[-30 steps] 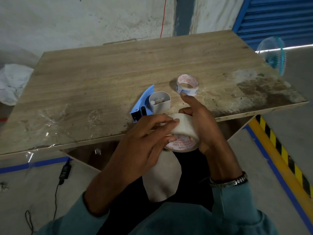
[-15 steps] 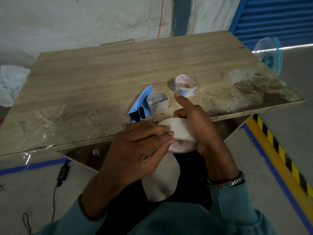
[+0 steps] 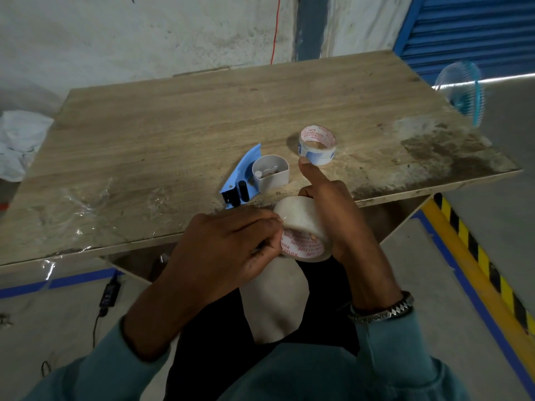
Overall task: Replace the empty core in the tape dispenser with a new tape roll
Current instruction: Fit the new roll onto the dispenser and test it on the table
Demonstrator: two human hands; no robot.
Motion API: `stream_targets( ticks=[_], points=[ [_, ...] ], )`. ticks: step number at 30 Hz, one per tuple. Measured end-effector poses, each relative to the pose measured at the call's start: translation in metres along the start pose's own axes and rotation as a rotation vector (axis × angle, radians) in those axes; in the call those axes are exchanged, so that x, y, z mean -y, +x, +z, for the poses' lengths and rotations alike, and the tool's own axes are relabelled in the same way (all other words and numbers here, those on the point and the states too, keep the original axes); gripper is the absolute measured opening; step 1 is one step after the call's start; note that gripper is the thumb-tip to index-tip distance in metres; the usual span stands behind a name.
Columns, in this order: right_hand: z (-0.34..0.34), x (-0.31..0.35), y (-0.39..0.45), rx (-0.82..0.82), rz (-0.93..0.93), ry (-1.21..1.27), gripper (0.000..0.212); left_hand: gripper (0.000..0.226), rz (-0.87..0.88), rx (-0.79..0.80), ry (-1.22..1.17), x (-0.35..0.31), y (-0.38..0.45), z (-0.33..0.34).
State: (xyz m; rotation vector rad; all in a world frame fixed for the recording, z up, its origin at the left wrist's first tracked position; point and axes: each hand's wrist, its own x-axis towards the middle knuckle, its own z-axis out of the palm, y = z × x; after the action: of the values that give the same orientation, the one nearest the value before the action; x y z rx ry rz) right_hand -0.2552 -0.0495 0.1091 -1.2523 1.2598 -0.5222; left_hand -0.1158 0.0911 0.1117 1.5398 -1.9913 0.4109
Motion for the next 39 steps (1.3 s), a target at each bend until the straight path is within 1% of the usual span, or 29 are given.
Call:
stream_targets(
  ticks=[3,6,8,12,14,17,18,20,22,26,28,32,35,39],
  points=[
    [0.000,-0.001,0.000,-0.009,-0.013,-0.001,0.063,0.005,0.023,0.013,0.066,0.002,-0.001,0.003],
    [0.002,-0.001,-0.001,-0.038,-0.019,-0.015,0.071,0.003,0.027,0.001,0.079,0.004,0.000,0.004],
    [0.002,-0.001,-0.001,-0.057,-0.060,-0.020,0.061,0.004,0.023,-0.023,0.070,0.004,0.000,0.004],
    [0.002,0.000,0.000,-0.064,-0.080,0.025,0.071,0.008,-0.063,-0.082,0.021,0.001,0.001,0.004],
    [0.002,0.000,0.002,-0.063,-0.079,0.038,0.075,0.008,-0.104,-0.086,-0.033,0.003,0.001,0.003],
    [-0.002,-0.001,0.002,-0.088,-0.102,0.015,0.077,0.007,-0.161,-0.044,-0.217,0.006,0.003,0.000],
    [-0.004,-0.001,0.002,-0.091,-0.108,0.013,0.078,0.011,-0.173,-0.033,-0.262,0.007,0.004,-0.001],
    [-0.006,-0.001,0.001,-0.084,-0.108,0.008,0.079,0.020,-0.171,-0.027,-0.312,0.008,0.005,0.000],
    [-0.005,-0.001,0.000,-0.064,-0.100,0.008,0.077,0.020,-0.145,-0.001,-0.350,0.011,0.006,-0.001],
    [0.001,-0.003,0.001,-0.065,-0.081,0.005,0.066,0.012,-0.050,0.014,-0.236,0.010,0.008,-0.004],
    [0.003,-0.004,0.000,-0.065,-0.075,-0.018,0.066,0.010,0.000,0.022,-0.156,0.008,0.009,-0.006],
    [0.004,-0.004,0.000,-0.081,-0.077,-0.034,0.068,0.004,0.074,0.103,-0.030,0.010,0.011,-0.010],
    [0.006,-0.003,-0.001,-0.067,-0.073,-0.041,0.068,0.014,0.084,0.148,0.033,0.011,0.015,-0.013],
    [0.006,0.000,-0.004,-0.077,-0.055,-0.040,0.072,0.019,0.127,0.133,0.104,0.009,0.020,-0.014]
  ],
)
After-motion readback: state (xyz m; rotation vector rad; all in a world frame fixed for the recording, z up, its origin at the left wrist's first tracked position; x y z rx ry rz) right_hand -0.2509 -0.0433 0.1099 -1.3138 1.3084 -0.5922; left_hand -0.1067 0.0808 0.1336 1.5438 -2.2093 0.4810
